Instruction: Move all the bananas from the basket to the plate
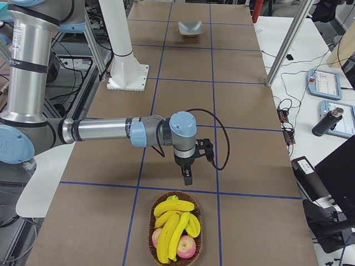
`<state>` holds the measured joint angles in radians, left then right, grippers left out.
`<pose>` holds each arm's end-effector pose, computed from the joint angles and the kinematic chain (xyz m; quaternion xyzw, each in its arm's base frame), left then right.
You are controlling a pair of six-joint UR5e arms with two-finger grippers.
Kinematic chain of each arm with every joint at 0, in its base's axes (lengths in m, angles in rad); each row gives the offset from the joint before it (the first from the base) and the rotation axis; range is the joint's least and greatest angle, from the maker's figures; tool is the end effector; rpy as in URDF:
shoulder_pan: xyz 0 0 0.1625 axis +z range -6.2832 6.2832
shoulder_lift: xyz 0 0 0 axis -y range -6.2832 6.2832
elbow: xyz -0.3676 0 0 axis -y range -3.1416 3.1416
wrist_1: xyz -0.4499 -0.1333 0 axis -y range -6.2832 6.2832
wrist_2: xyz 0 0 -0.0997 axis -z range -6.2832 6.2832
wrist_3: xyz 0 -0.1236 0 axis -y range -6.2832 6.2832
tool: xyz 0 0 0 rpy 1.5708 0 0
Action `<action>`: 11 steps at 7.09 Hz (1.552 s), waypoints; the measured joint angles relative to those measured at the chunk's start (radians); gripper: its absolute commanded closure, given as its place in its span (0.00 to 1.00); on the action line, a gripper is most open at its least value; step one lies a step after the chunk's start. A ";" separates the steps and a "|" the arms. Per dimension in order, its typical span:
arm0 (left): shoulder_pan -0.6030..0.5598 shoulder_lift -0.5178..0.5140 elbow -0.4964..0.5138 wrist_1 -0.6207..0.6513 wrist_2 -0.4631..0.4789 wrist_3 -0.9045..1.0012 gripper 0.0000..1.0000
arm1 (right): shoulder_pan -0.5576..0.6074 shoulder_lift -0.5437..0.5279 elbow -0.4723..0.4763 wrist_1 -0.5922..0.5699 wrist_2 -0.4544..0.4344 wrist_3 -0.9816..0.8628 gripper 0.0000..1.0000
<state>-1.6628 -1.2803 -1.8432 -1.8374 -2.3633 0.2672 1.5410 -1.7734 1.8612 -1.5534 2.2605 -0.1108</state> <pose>-0.0876 -0.4564 0.5824 0.1809 0.3564 0.1277 0.9077 0.0402 -0.4848 0.5675 0.0631 -0.3353 -0.0837 0.9363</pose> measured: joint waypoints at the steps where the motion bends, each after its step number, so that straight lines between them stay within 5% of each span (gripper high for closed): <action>1: 0.000 -0.002 0.001 -0.016 0.000 0.000 0.00 | 0.001 -0.021 0.001 0.009 -0.005 -0.003 0.00; 8: -0.002 0.026 0.004 -0.049 -0.009 0.001 0.00 | -0.035 -0.189 -0.117 0.359 -0.103 0.317 0.03; 11: -0.002 0.051 0.009 -0.048 -0.057 0.004 0.00 | -0.102 -0.214 -0.124 0.404 -0.181 0.404 0.03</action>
<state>-1.6644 -1.2295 -1.8344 -1.8858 -2.4202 0.2716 1.4389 -1.9870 1.7372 -1.1495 2.0799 0.2932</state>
